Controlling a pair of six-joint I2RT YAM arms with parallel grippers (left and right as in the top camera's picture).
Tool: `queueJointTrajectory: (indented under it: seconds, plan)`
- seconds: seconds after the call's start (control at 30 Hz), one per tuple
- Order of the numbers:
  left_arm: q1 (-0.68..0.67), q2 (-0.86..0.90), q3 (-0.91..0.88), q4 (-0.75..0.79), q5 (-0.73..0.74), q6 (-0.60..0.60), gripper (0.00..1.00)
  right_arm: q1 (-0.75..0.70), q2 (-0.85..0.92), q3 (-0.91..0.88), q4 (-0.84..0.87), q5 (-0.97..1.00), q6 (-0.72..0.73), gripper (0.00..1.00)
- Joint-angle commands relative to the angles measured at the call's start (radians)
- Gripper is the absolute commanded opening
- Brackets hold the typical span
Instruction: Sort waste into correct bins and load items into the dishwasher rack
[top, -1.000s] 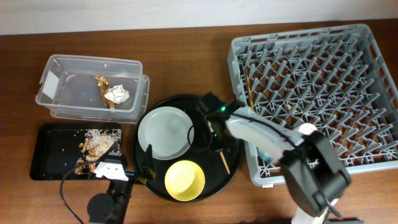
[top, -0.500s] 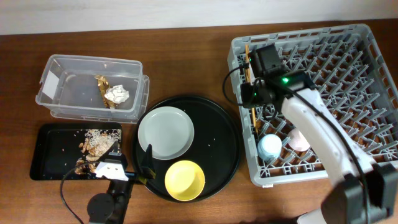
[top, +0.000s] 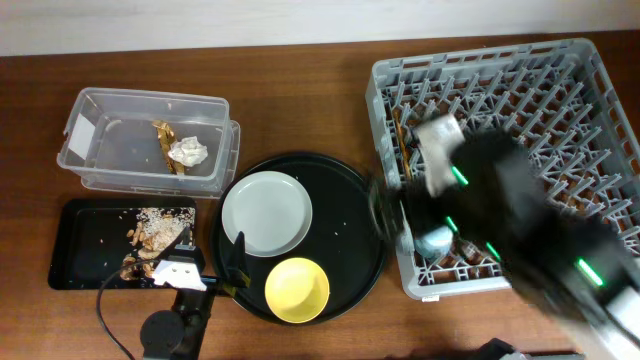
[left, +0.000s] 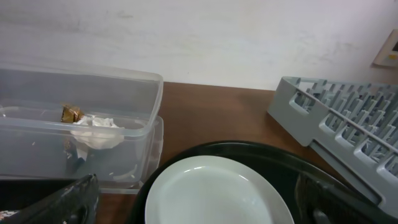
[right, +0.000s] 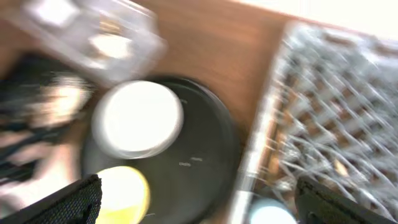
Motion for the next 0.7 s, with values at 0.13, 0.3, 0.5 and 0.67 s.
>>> queueJointTrajectory:
  seconds: [0.13, 0.3, 0.5, 0.67]
  plan:
    - [0.005, -0.008, -0.008, 0.002, 0.01, 0.01, 0.99, 0.103, -0.219, 0.004, -0.087, -0.061, -0.056, 0.99]
    - [0.005, -0.009, -0.008, 0.002, 0.011, 0.01, 0.99, 0.103, -0.351, 0.003, -0.095, 0.18, -0.057, 0.99]
    - [0.005, -0.009, -0.008, 0.002, 0.01, 0.01, 0.99, -0.068, -0.513, -0.102, -0.01, 0.223, -0.058, 0.99]
    - [0.005, -0.009, -0.008, 0.002, 0.011, 0.01, 0.99, -0.291, -0.67, -0.345, 0.116, 0.148, -0.057, 0.99]
